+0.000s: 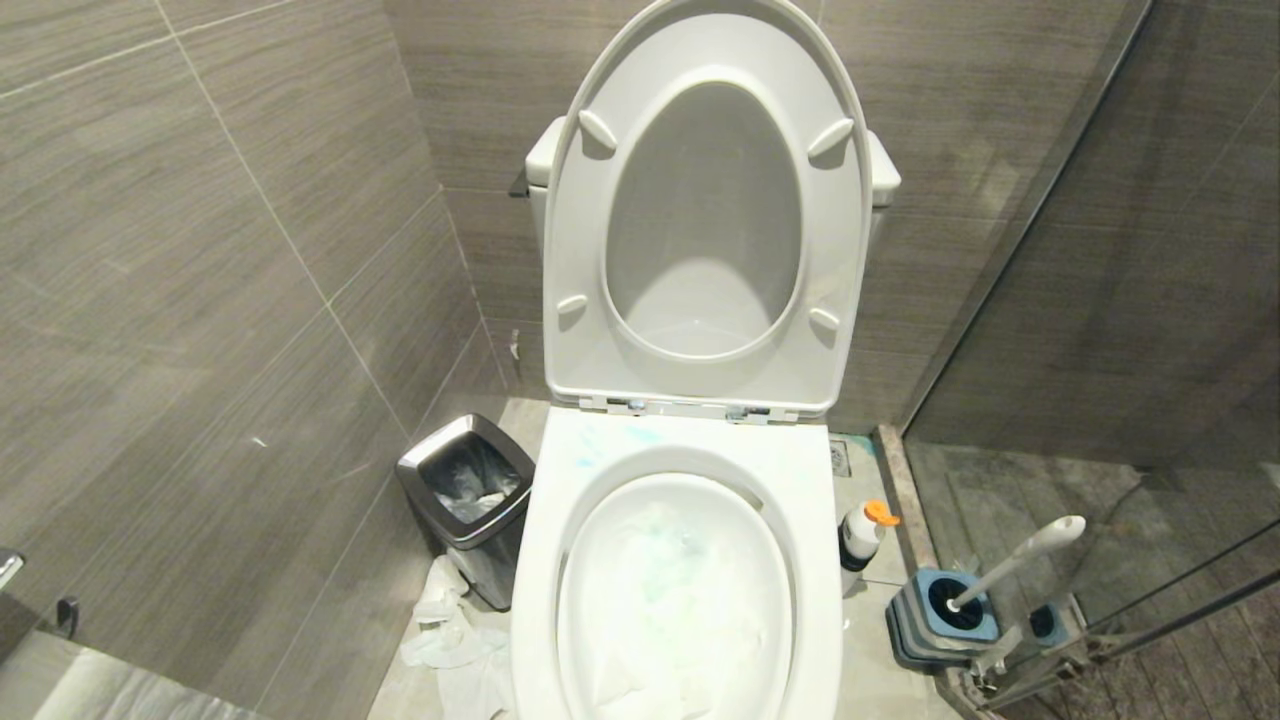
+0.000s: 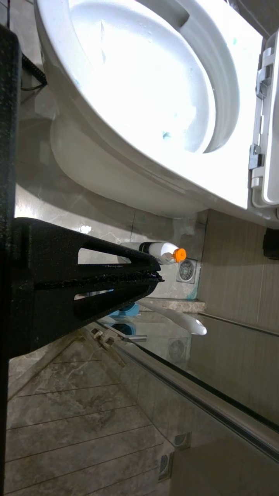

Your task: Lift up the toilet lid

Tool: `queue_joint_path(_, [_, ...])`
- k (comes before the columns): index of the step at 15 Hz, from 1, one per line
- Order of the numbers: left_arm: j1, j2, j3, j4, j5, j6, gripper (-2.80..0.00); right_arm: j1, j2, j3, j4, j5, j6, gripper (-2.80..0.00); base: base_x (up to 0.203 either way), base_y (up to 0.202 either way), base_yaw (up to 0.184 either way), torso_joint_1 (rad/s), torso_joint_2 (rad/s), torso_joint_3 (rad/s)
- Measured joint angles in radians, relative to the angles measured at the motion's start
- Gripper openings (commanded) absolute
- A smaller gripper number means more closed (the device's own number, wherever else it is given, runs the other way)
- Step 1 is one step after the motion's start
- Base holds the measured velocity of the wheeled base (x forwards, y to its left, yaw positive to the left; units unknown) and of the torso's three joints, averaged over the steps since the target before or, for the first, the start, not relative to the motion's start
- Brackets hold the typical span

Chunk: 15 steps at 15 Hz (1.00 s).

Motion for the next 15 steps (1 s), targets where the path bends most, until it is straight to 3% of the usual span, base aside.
queue_joint_path(7, [-0.006, 0.0, 0.0, 0.001, 0.004, -0.011, -2.8, 0.0, 0.0, 0.0, 0.0, 0.001, 0.0, -2.8, 0.0, 0.0, 0.0, 0.0, 0.0, 0.0])
queue_joint_path(12, [-0.006, -0.001, 0.007, -0.018, 0.017, -0.079, -2.8, 0.0, 0.0, 0.0, 0.0, 0.0, 0.0, -2.8, 0.0, 0.0, 0.0, 0.0, 0.0, 0.0])
queue_joint_path(15, [-0.006, -0.001, 0.007, -0.022, 0.022, -0.086, -2.8, 0.0, 0.0, 0.0, 0.0, 0.0, 0.0, -2.8, 0.0, 0.0, 0.0, 0.0, 0.0, 0.0])
